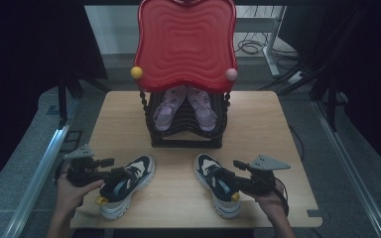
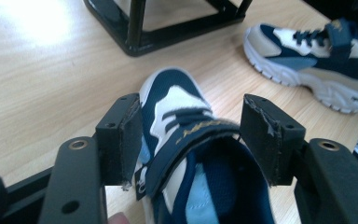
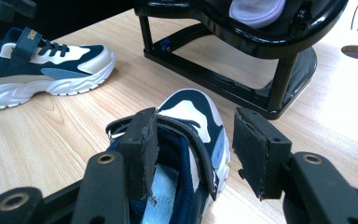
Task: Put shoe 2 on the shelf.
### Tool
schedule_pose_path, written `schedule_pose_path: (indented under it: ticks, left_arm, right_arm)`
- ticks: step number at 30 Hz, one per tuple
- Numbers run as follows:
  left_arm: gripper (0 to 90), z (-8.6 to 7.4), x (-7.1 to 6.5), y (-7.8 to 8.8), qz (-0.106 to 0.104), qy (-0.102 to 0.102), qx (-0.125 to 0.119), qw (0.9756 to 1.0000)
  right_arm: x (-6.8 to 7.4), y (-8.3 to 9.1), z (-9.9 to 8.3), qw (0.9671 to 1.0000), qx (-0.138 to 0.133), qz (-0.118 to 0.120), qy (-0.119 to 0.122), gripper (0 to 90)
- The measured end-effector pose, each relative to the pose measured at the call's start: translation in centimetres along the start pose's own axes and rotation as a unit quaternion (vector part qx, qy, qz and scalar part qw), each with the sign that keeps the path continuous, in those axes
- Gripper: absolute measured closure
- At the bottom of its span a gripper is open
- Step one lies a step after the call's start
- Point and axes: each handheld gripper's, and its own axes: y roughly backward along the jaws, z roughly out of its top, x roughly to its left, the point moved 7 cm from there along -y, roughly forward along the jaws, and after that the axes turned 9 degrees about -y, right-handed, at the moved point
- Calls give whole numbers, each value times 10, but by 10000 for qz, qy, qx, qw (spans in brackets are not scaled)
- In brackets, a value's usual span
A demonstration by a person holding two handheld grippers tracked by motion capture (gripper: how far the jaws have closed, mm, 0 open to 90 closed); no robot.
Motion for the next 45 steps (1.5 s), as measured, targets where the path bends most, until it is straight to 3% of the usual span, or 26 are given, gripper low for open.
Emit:
schedule_pose_path:
  ticks: [6, 10, 16, 22, 29, 37, 45]
  left_arm:
    - [414, -13, 2, 6, -21, -33, 71, 10000]
    - [455, -25, 3, 5, -33, -121, 361, 9993]
    - [538, -40, 7, -4, -106, -74, 657, 9978]
    - [635, -42, 8, -9, -294, -5, 716, 9970]
    - [668, -42, 8, -10, -308, 59, 746, 9967]
    - [684, -42, 8, -10, -280, 113, 806, 9963]
    - [690, -41, 7, -10, -229, 130, 835, 9962]
  right_arm:
    - [-5, 0, -4, 9999, 36, -44, -96, 507]
    - [-5, 0, -5, 9999, 70, -65, -135, 507]
    - [-5, -3, -7, 9998, 131, -83, -146, 506]
    - [-4, -6, -11, 9996, 218, -56, -155, 499]
    - [-3, -4, -10, 9995, 256, -56, -163, 480]
    - [0, -6, -17, 9968, 764, -12, -230, 414]
    - [-2, -5, -24, 9931, 1084, -58, -435, 375]
